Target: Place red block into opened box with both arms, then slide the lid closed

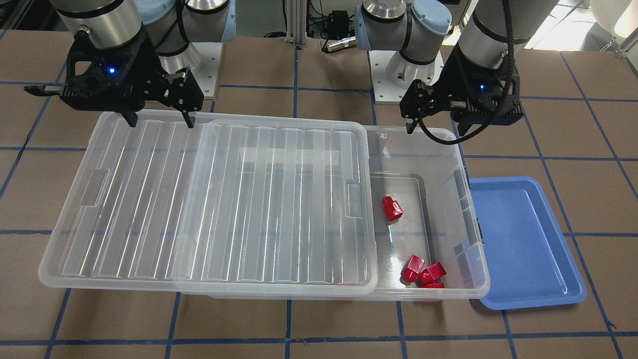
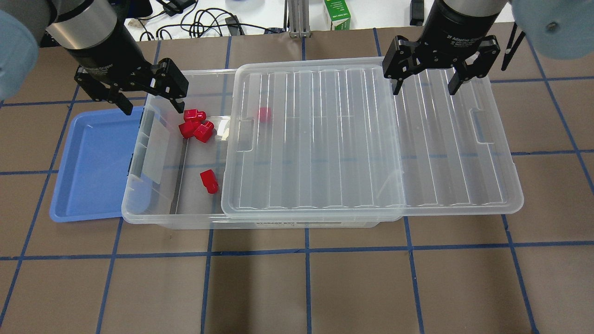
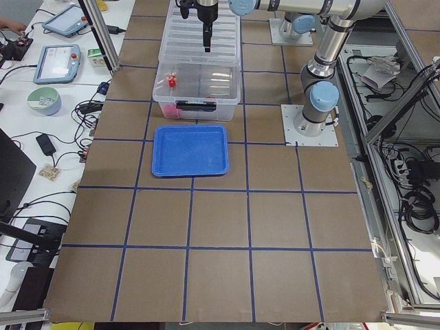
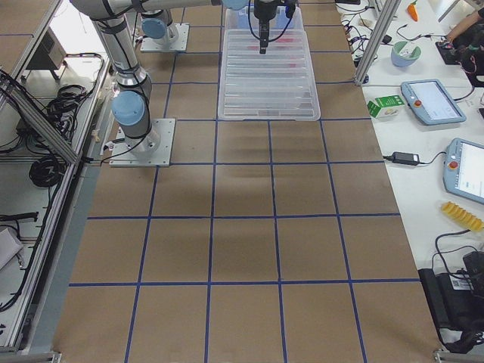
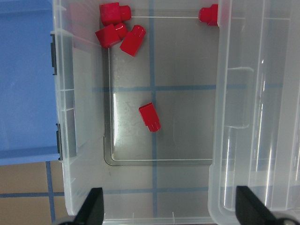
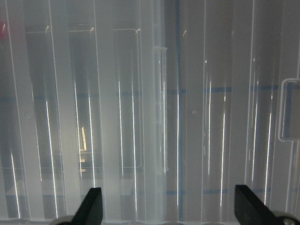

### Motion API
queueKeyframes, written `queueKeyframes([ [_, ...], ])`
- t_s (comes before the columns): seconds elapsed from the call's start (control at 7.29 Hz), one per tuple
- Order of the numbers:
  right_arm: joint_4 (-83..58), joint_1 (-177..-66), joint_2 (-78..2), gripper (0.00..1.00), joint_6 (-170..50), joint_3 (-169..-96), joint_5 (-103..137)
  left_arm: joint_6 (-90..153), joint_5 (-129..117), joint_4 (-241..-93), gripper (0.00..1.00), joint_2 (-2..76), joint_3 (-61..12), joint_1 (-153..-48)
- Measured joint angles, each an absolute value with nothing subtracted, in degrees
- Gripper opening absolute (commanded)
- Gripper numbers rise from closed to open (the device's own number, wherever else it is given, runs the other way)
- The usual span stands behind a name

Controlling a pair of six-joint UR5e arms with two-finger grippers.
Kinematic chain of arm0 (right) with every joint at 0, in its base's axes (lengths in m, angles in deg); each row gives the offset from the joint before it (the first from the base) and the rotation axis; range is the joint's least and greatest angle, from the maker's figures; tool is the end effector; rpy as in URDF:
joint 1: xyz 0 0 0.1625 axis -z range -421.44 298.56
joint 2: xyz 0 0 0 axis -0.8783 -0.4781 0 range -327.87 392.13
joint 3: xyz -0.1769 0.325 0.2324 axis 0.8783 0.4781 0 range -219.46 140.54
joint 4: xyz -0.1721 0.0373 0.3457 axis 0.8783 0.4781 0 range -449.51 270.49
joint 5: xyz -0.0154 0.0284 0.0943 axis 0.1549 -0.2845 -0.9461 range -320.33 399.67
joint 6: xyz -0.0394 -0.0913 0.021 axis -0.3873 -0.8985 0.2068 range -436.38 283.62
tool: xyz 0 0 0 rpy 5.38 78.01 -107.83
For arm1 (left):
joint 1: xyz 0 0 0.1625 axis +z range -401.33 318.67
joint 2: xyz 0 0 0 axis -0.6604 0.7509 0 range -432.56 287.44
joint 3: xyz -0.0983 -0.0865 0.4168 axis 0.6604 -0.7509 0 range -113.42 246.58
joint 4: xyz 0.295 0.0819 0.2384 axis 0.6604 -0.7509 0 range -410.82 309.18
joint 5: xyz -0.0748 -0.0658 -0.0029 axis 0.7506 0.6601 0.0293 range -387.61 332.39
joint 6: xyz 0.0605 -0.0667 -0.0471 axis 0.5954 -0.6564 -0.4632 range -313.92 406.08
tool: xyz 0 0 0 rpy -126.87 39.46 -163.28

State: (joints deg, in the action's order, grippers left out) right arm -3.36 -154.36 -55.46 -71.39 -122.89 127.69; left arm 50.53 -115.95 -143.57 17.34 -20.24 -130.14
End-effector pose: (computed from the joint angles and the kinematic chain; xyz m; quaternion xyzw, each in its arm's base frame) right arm 0.1611 -0.4744 0.5245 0.0179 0.9997 -0.0016 0.0175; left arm -0.1267 -0.4664 0.5196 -0.0285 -0.9995 0.0053 0.0143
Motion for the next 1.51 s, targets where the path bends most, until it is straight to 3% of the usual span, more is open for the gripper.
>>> queueKeyframes([
  [0.55,-4.8,-151.4,-55.3,1.0,-74.5,-122.5,128.0,53.2,-116.0,-144.6,1.0,17.5,-19.2,-128.5],
  [0.82,-4.7,-140.4,-54.7,1.0,-86.5,-123.1,128.2,53.2,-115.7,-144.8,1.0,17.4,-19.6,-128.8],
  [1.1,0.2,-132.3,-51.8,1.0,-95.4,-126.3,130.5,53.2,-115.6,-144.8,1.0,17.3,-19.7,-128.9],
  [1.51,13.5,-129.3,-48.0,1.0,-101.2,-134.2,134.2,53.2,-115.5,-144.8,1.0,17.0,-20.2,-128.9],
])
